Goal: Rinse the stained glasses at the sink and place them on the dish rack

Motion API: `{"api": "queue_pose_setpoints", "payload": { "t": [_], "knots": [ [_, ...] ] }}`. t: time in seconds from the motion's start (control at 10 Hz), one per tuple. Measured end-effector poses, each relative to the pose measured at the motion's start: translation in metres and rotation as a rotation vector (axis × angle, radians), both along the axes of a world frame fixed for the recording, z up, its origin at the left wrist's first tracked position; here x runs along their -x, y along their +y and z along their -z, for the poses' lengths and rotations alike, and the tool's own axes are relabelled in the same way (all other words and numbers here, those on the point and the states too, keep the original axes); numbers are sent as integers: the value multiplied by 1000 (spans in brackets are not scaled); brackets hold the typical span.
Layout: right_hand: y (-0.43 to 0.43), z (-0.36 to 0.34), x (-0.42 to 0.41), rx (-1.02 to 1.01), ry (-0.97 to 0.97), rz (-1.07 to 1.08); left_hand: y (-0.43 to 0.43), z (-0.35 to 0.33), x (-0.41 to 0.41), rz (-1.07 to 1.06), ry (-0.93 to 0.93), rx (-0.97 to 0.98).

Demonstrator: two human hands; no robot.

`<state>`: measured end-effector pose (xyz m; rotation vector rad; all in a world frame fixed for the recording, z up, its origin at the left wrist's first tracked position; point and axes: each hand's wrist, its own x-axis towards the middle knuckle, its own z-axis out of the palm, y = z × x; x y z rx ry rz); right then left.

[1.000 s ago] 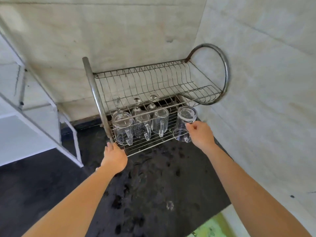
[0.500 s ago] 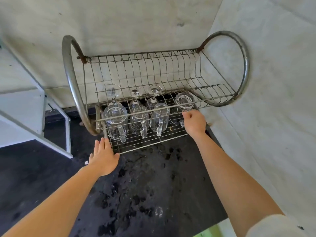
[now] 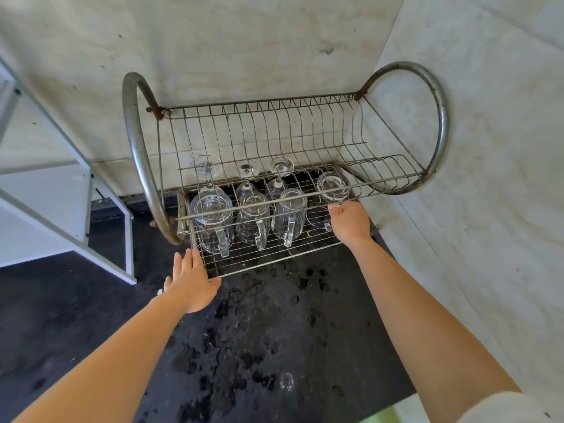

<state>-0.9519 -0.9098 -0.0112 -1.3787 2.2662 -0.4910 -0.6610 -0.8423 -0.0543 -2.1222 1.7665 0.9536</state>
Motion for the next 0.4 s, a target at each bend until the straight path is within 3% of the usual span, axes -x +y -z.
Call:
{"api": "queue_pose_setpoints", "payload": {
  "t": [0.2, 0.4],
  "knots": [
    [14, -6, -2, 18, -47, 22, 3, -1, 0, -10, 8, 31],
    [65, -23, -20, 65, -244, 37, 8, 2, 0, 5, 16, 86]
  ]
}}
